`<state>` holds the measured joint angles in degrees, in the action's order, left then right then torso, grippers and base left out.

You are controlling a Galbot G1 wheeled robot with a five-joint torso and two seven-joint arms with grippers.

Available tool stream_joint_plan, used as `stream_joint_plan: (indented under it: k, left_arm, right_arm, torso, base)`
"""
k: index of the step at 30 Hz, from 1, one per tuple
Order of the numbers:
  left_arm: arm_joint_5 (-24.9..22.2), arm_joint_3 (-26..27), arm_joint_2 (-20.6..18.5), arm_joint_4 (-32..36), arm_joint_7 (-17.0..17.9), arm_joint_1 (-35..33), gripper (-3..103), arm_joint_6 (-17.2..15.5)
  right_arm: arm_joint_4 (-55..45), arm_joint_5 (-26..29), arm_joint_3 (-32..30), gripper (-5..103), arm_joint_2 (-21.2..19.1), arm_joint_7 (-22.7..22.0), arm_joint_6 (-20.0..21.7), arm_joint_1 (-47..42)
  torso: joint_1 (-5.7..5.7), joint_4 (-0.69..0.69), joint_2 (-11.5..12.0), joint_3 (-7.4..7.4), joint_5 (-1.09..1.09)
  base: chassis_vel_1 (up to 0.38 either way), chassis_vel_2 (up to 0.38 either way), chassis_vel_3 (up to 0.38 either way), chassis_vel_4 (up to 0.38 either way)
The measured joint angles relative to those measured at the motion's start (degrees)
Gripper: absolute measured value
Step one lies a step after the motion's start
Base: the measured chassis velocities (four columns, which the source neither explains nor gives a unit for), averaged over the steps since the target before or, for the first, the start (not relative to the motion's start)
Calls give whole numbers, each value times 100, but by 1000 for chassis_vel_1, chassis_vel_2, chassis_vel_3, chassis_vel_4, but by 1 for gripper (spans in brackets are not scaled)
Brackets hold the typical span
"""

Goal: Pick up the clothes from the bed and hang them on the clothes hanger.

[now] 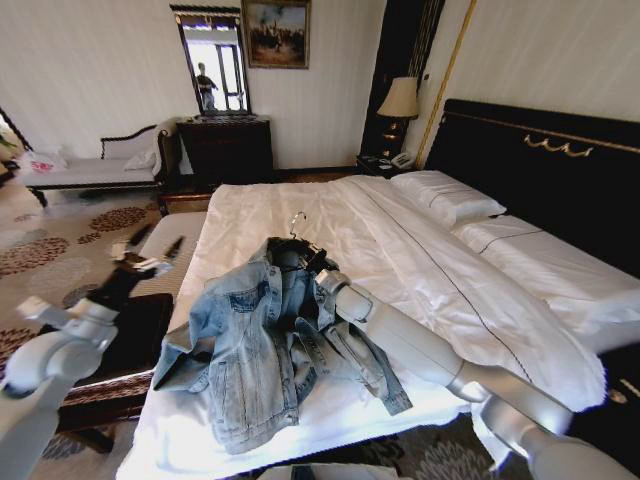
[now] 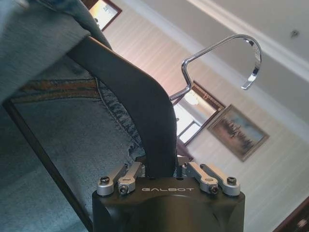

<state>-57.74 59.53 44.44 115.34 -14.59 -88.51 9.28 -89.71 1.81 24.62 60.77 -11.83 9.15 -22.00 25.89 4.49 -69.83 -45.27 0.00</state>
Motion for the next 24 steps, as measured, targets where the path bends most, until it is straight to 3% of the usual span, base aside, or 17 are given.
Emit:
stream_joint_plan:
  k: [3,5,8,13,16,20,24]
  left_arm:
    - [99,617,415,182,452,-872,100,-130]
    - [201,712,531,196,474,-1074,100,-117]
    - [538,902,1049,238,576,-1623,100,-6]
    - [727,928,1511,313,585,-1953,100,153]
    - [1085,861,1785,227,661,-2052,100,577]
    - [1108,716,1998,211,742,-2296,100,916]
    - [1292,495,2176,367,683,-2521,100,1337]
  right_arm:
    - [-268,10,-59,27,-260,-3,0,133]
    - [-343,11,-70,27,-338,3,0,181]
    - [-589,13,-79,27,-593,69,-5,387]
    - [-852,49,-64,27,-850,140,-13,653]
    - [-1068,116,-29,27,-1066,183,-14,834]
    - [-1350,223,-45,27,-1346,208,1,947]
    - [-1753,466,-350,27,-1936,209,56,966]
  torso:
    - [0,-5,0,0,1]
    - [-1,-5,0,0,1]
    - [-2,-3,-1,1,0]
    - [-1,-2,-1,1,0]
    - [-1,0,0,1,2]
    - [-1,-3,0,1,1]
    - [-2,-2,-1,1,2]
  base:
    - [0,0,0,0]
    - [0,0,0,0]
    - [0,0,0,0]
    - [0,0,0,0]
    - [0,0,0,0]
    - [0,0,0,0]
    - [0,0,0,0]
